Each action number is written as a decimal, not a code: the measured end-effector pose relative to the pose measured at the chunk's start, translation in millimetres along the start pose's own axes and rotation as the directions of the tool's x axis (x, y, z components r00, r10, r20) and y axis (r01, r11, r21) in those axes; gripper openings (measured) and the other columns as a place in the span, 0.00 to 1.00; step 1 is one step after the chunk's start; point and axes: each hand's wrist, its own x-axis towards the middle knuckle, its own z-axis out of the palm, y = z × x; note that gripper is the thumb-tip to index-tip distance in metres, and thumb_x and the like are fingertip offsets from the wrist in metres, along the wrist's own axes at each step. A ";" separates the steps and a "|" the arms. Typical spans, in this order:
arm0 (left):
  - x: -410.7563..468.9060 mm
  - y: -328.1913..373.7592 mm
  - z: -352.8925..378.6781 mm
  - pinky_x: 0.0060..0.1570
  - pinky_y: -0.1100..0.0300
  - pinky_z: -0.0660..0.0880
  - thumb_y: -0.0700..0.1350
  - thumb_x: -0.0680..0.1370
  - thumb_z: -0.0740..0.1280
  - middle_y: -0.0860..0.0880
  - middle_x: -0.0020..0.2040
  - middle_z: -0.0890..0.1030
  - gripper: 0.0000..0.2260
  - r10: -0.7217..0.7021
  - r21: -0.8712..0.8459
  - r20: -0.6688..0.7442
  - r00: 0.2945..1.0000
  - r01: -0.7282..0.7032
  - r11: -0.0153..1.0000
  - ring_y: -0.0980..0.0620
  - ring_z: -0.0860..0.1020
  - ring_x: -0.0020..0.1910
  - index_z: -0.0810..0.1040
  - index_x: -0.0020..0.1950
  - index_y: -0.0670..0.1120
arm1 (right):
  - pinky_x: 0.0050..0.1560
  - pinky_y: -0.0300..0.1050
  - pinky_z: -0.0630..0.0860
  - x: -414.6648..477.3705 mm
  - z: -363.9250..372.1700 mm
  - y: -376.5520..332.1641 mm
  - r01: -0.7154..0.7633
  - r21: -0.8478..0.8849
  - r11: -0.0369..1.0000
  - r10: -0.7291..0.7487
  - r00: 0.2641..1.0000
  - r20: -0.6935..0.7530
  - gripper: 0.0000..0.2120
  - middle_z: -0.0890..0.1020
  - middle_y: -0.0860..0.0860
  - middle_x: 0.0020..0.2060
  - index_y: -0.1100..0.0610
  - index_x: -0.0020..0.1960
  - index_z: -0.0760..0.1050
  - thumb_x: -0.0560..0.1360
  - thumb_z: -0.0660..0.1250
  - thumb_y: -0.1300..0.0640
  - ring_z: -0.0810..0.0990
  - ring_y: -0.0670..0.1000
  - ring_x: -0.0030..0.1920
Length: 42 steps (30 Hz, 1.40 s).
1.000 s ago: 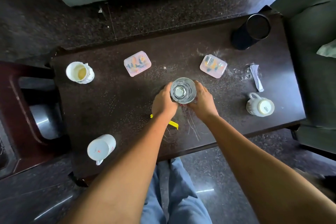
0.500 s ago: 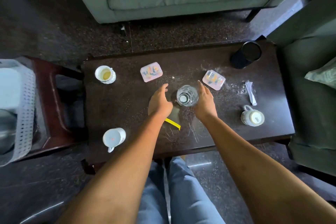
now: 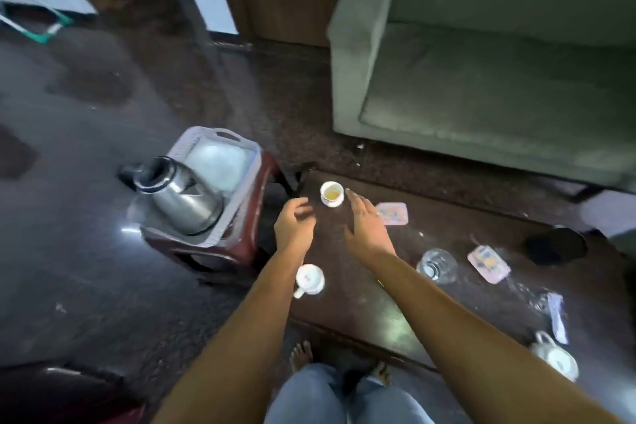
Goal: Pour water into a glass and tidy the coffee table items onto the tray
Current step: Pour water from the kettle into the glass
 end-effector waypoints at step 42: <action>277.8 -66.3 -323.7 0.60 0.56 0.71 0.64 0.72 0.65 0.55 0.48 0.85 0.16 -0.280 -0.442 0.272 0.921 0.378 0.813 0.56 0.79 0.54 0.81 0.51 0.55 | 0.49 0.37 0.70 151.8 261.5 -219.7 -0.569 0.445 0.692 0.661 0.747 -0.072 0.20 0.81 0.47 0.51 0.53 0.61 0.77 0.72 0.63 0.67 0.78 0.47 0.50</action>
